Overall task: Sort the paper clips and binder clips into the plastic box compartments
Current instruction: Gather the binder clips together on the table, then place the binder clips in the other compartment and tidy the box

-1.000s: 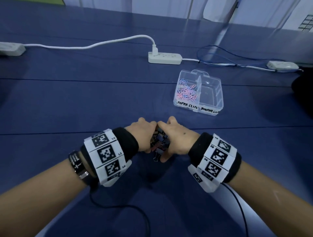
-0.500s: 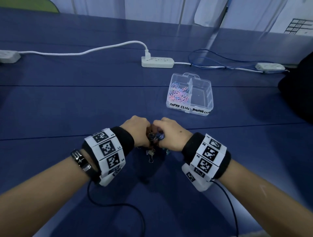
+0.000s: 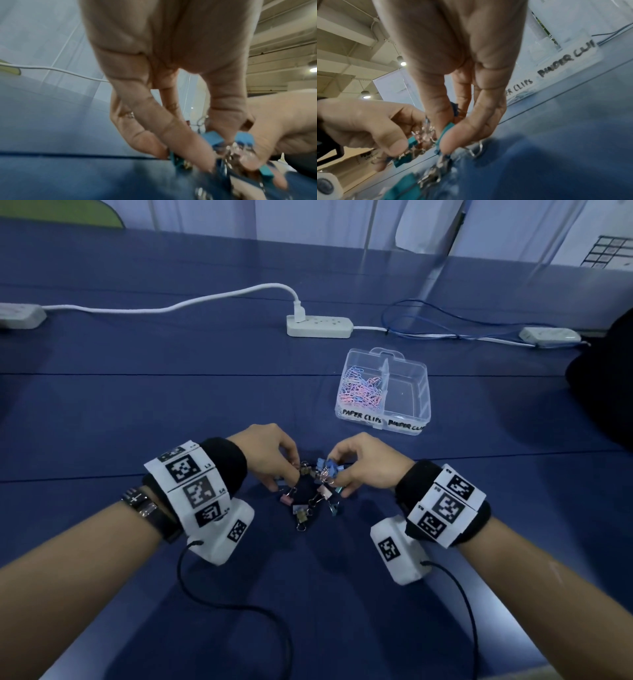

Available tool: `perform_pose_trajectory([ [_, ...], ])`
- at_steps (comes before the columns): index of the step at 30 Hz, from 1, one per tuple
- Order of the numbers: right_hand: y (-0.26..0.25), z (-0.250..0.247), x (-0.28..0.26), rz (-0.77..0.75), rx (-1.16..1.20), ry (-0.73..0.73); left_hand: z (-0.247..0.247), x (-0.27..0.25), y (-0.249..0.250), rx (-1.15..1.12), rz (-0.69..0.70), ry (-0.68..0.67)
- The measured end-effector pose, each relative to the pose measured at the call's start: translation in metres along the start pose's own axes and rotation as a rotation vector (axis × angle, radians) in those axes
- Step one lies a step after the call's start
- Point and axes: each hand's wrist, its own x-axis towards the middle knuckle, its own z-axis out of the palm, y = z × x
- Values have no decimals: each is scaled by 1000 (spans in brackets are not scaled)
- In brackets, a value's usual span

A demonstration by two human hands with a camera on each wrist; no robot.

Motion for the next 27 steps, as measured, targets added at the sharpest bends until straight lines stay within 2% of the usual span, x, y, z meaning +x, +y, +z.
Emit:
perform_pose_trajectory([
  [5, 10, -9, -6, 28, 30, -20, -20, 7, 24, -101, 94, 6],
  [9, 15, -13, -12, 43, 27, 12, -37, 28, 62, -272, 202, -5],
  [13, 22, -22, -22, 71, 48, 34, -34, 58, 104, -329, 257, -51],
  [20, 35, -42, -43, 107, 198, 108, 0, 110, 142, -336, 231, -10],
  [27, 44, -53, -50, 129, 257, 125, 10, 118, 138, -183, 335, 73],
])
